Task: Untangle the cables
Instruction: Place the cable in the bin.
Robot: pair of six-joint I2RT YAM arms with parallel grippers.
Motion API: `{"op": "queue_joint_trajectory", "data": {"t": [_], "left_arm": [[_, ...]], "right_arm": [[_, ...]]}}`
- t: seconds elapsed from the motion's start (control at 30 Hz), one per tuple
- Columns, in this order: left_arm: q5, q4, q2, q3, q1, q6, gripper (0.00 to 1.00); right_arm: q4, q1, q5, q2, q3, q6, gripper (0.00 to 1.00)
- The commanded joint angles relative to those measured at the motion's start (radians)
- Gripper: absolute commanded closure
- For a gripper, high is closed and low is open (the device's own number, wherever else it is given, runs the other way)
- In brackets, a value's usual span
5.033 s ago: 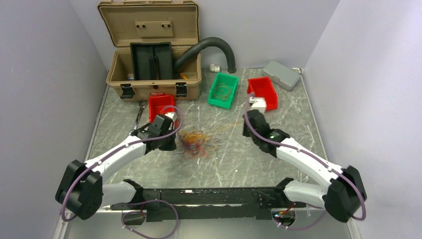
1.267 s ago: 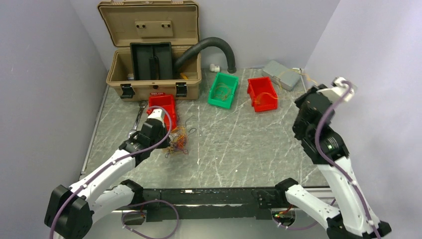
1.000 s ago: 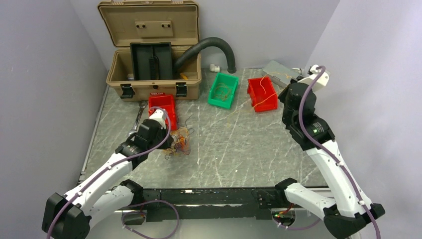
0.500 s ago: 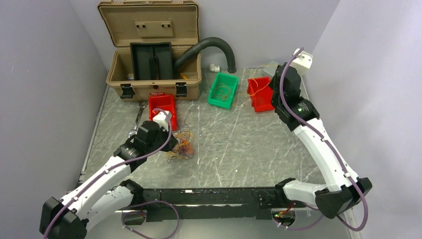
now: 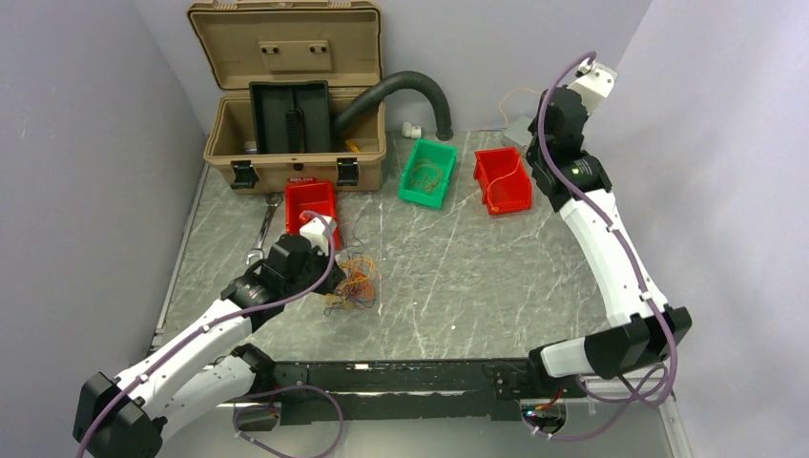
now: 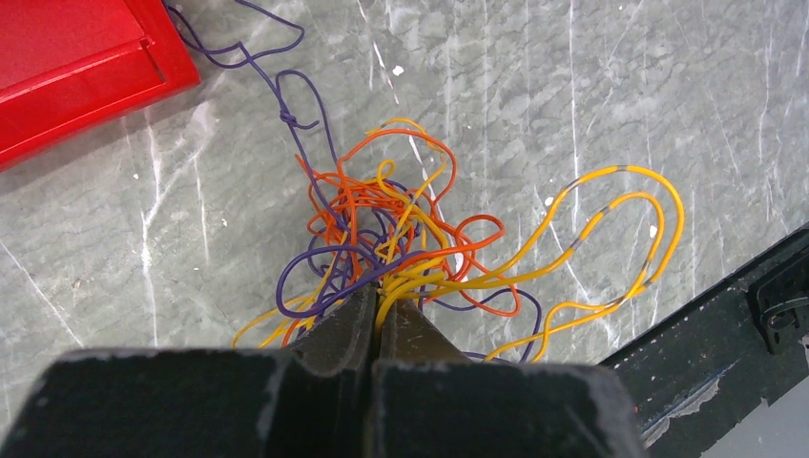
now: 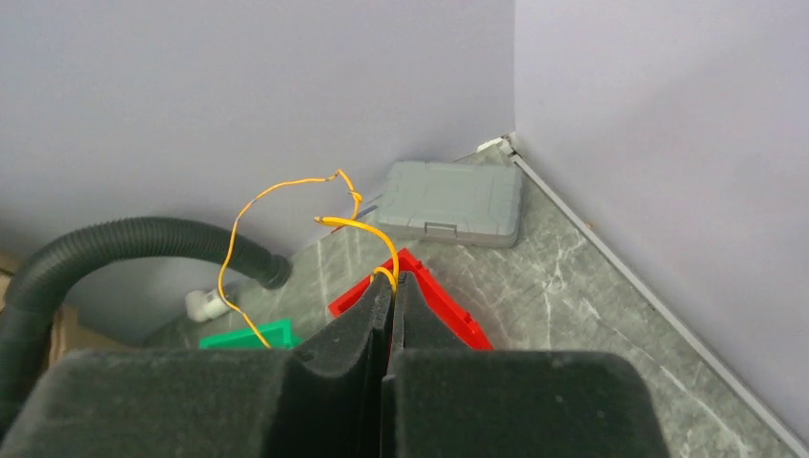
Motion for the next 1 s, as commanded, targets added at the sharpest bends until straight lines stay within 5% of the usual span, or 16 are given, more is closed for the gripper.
{"op": "queue_joint_trajectory", "data": {"t": [0.0,0.47,0.97], "left_arm": [[-0.002,0.005,-0.004,0.035,-0.006,0.021,1.00],[0.014,-0.007,0.034,0.067,-0.016,0.048,1.00],[0.010,0.030,0.124,0.087,-0.018,0.054,1.00]], "right_arm": [[0.028,-0.042,-0.005,0.057,0.072,-0.017,1.00],[0.088,-0.127,0.049,0.206,0.139,-0.079,1.00],[0.120,-0.128,-0.075,0.271,-0.157,-0.011,1.00]]}}
